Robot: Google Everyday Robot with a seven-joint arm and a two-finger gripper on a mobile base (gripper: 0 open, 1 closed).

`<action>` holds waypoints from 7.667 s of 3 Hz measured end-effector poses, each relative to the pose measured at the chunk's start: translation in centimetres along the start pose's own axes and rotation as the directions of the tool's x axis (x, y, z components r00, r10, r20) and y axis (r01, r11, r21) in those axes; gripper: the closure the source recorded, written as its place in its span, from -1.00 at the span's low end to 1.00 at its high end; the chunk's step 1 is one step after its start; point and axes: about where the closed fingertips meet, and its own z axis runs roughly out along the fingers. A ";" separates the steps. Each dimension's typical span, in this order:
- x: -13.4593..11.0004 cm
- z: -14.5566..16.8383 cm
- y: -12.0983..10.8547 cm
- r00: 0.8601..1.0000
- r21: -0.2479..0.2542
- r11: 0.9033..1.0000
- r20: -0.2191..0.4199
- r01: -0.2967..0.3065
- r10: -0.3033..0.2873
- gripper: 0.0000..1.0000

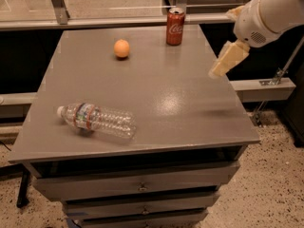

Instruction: Move coke can near orange

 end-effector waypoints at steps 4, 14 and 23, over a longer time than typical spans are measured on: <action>-0.9 5.0 -3.4 0.979 0.078 0.986 0.152 -0.146 0.133 -1.00; -7.4 24.8 -13.6 0.529 -0.193 0.755 0.607 -0.626 0.594 0.74; -17.2 23.1 -2.4 0.656 -0.303 0.897 0.611 -0.323 0.443 -0.28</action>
Offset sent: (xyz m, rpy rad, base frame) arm 0.0334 0.0089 -0.0019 0.0866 -0.0494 -0.0251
